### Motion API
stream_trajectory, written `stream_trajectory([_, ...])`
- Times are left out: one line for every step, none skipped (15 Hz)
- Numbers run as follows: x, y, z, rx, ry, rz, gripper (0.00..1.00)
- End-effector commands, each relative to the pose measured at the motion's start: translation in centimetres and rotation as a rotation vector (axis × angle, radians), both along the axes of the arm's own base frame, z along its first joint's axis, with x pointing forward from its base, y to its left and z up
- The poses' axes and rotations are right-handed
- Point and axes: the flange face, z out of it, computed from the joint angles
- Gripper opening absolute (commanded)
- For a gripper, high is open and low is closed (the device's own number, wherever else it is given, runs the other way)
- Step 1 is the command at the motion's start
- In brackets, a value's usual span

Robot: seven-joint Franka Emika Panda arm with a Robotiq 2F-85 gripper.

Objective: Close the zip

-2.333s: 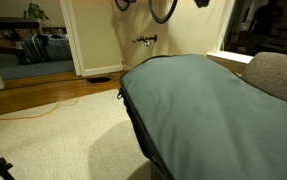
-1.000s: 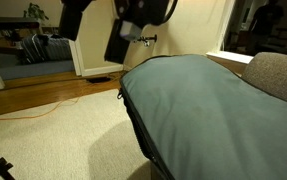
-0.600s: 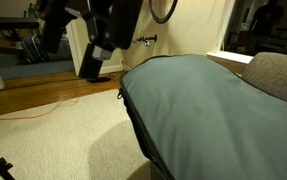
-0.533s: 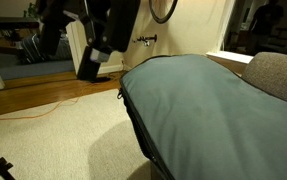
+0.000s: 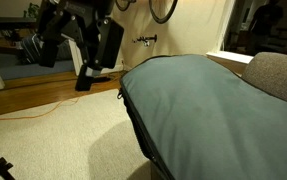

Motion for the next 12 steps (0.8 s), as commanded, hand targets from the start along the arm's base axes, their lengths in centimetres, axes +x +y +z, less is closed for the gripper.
stream_trajectory([-0.7,1.3,0.1,0.04,-0.063,0.028,1.0])
stream_trajectory([-0.4,1.6,0.2,0.053,-0.079,0.034,1.0])
stream_trajectory([-0.1,1.9,0.1,0.064,-0.09,0.038,1.0])
stream_trajectory([0.2,2.2,0.1,0.079,-0.1,0.043,1.0])
stream_trajectory([0.4,2.5,0.0,0.093,-0.11,0.048,1.0])
stream_trajectory([0.6,2.9,-0.1,0.103,-0.122,0.054,1.0])
stream_trajectory([0.8,3.2,-0.2,0.111,-0.132,0.059,1.0])
stream_trajectory([1.0,3.6,-0.4,0.117,-0.144,0.065,1.0])
stream_trajectory([1.2,3.9,-0.6,0.125,-0.153,0.072,1.0])
stream_trajectory([1.4,4.2,-0.9,0.131,-0.166,0.077,1.0])
stream_trajectory([1.6,4.4,-1.1,0.137,-0.175,0.081,1.0])
stream_trajectory([2.0,4.7,-1.7,0.147,-0.184,0.085,1.0])
